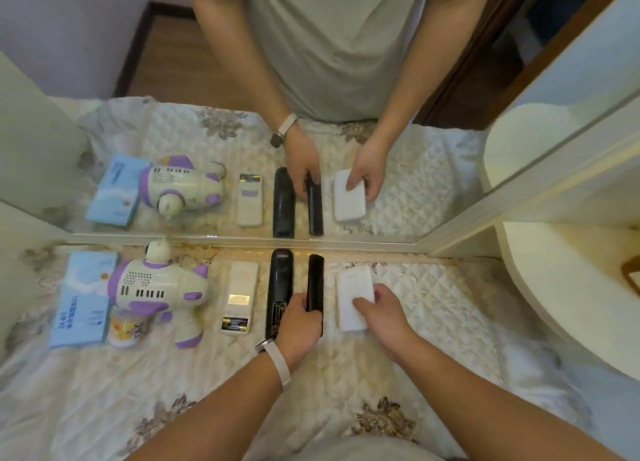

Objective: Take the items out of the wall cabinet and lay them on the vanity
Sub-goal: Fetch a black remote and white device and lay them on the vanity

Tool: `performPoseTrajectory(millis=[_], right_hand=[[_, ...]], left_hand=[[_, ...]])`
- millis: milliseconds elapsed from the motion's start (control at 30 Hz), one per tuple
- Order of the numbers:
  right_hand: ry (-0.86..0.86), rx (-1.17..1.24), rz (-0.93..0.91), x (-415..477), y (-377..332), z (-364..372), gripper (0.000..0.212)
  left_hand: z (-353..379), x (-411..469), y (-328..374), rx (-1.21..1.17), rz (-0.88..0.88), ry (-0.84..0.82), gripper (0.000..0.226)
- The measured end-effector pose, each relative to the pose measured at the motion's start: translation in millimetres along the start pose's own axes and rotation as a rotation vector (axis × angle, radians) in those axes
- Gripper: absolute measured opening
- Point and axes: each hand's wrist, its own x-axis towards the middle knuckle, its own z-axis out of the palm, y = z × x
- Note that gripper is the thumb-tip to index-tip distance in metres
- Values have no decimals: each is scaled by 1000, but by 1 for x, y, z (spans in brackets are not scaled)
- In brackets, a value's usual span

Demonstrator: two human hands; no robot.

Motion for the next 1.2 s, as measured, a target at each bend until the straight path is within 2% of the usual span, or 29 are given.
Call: performPoseTrajectory(millis=[100, 233, 533, 633, 767, 867, 1067, 1200], right_hand=[[-44, 0, 16, 10, 1, 6, 22], [-71, -116, -7, 15, 8, 7, 32], [-80, -326, -134, 17, 19, -20, 30], [-115, -390, -210, 18, 19, -31, 40], [-171, -475, -375, 14, 8, -47, 42], [-207, -628, -518, 5, -2, -57, 44], [-286, -996, -993, -20, -12, -74, 43], [-339, -1044, -1241, -34, -20, -76, 47]], left_hand=[[0, 6, -5, 83, 26, 11, 30], [2, 3, -5, 205, 102, 21, 34], [6, -22, 2, 395, 246, 149, 28], [5, -32, 6, 451, 264, 207, 33], [12, -55, 19, 559, 327, 277, 21], [15, -77, 22, 675, 411, 353, 22], [9, -126, 10, 870, 509, 491, 40], [7, -159, -3, 1014, 499, 595, 43]])
